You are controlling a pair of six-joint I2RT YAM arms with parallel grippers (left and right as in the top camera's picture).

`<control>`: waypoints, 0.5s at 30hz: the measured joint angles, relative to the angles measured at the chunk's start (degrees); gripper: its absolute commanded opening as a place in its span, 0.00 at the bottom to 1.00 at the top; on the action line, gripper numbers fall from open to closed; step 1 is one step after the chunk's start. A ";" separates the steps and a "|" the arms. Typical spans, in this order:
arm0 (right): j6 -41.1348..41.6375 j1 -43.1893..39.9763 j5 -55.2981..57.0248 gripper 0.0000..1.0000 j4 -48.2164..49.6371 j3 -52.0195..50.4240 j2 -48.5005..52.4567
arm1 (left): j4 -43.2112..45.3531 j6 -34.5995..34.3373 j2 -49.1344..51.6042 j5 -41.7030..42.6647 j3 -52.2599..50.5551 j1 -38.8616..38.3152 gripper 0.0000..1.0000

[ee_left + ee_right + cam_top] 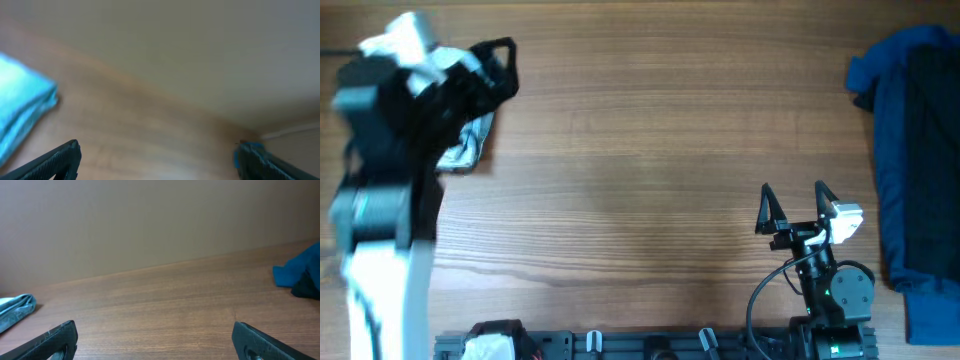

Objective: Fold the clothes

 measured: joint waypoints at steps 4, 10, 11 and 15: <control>0.00 0.00 0.00 1.00 0.00 0.00 0.00 | -2.82 0.00 -9.73 -0.02 0.13 0.00 1.00; 0.00 0.00 0.00 1.00 0.00 0.00 0.00 | -10.27 0.04 -21.24 -1.36 0.02 0.00 1.00; 0.00 0.00 0.02 1.00 0.00 0.00 0.00 | -10.58 0.04 -22.91 -1.46 -0.31 0.00 1.00; 0.00 0.00 0.02 1.00 -0.02 0.00 0.00 | -10.84 0.04 -31.56 -1.77 -5.16 0.00 1.00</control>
